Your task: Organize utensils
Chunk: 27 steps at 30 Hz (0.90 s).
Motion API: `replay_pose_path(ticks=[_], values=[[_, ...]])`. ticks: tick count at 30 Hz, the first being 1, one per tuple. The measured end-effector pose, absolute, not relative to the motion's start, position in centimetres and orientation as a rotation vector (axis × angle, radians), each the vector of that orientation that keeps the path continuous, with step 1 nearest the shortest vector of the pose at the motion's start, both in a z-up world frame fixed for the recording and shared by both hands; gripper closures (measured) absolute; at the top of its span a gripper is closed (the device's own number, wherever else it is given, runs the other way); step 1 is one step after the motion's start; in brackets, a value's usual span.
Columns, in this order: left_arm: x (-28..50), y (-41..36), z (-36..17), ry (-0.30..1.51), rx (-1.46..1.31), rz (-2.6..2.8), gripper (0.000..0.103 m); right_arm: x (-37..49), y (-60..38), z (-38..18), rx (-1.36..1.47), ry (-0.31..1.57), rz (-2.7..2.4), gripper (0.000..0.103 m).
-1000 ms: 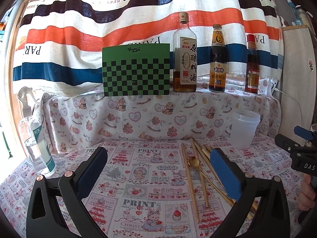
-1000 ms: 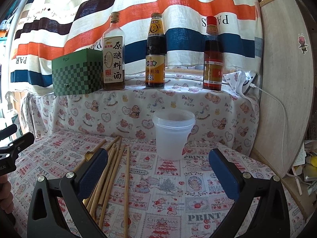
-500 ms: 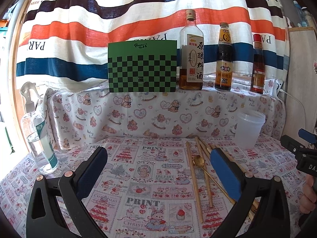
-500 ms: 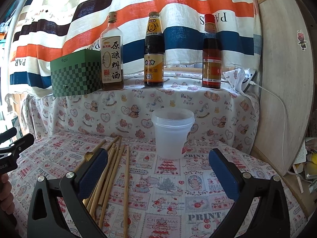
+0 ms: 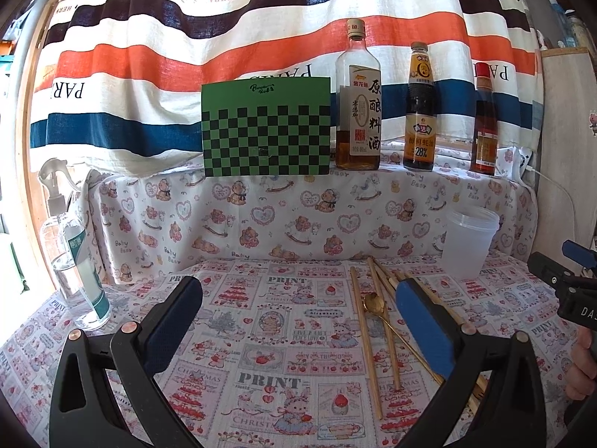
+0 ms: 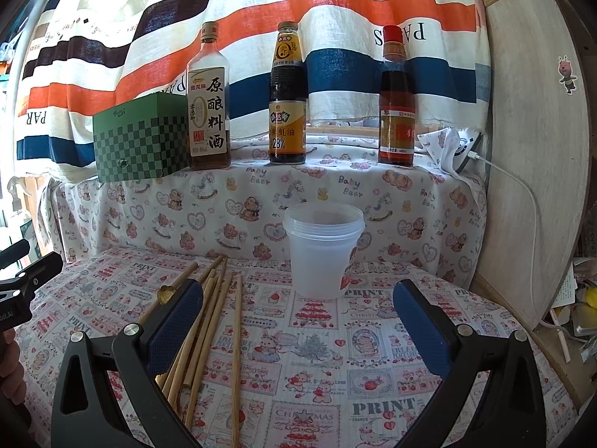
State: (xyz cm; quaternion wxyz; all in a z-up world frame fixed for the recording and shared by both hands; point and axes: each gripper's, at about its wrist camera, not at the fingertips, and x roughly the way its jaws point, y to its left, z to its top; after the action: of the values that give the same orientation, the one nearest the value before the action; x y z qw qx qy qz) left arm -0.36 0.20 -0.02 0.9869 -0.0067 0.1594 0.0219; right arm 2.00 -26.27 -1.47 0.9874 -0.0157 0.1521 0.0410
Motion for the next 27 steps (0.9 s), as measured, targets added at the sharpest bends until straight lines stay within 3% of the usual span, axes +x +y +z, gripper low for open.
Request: replay_pose_path(ticks=[27], values=[[0.28, 0.68, -0.3, 0.364, -0.025, 0.063, 0.0, 1.9, -26.27, -1.48, -0.035, 0.301, 0.072, 0.0]])
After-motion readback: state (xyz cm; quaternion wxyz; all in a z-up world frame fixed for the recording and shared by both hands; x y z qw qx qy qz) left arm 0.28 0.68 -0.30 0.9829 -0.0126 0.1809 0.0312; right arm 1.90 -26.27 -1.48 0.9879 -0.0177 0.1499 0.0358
